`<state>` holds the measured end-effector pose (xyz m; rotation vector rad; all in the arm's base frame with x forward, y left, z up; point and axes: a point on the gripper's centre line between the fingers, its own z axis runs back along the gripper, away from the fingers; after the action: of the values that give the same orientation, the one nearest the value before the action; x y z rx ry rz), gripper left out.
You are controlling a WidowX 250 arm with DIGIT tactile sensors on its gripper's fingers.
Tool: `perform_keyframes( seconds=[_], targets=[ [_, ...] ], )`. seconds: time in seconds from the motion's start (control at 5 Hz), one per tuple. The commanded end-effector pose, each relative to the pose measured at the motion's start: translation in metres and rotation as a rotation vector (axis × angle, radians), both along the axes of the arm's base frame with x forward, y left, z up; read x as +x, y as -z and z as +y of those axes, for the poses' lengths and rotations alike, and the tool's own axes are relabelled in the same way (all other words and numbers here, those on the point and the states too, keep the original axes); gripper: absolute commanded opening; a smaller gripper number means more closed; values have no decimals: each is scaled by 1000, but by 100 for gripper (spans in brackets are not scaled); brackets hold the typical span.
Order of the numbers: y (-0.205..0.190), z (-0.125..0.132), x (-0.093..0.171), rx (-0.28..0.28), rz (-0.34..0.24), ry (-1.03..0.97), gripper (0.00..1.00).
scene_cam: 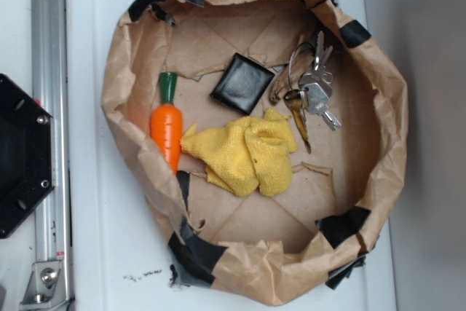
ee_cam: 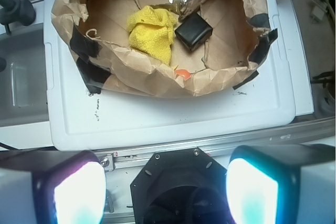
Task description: Grab the yellow cloth.
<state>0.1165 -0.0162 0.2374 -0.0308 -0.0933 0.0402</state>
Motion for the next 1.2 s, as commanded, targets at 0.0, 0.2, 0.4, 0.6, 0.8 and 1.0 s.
perform_keyframes(
  seconds=[0.0,0.2,0.4,0.6,0.8,1.0],
  targets=[
    [0,0,0,0,0,0,100],
    [17,7,50,-9,-159,-106,100],
    [38,19,100,-16,-189,-187,100],
    [74,26,143,-32,-133,-255,100],
    [125,22,162,-21,-10,-218,100],
    [167,-5,157,-72,95,-55,100]
  ],
)
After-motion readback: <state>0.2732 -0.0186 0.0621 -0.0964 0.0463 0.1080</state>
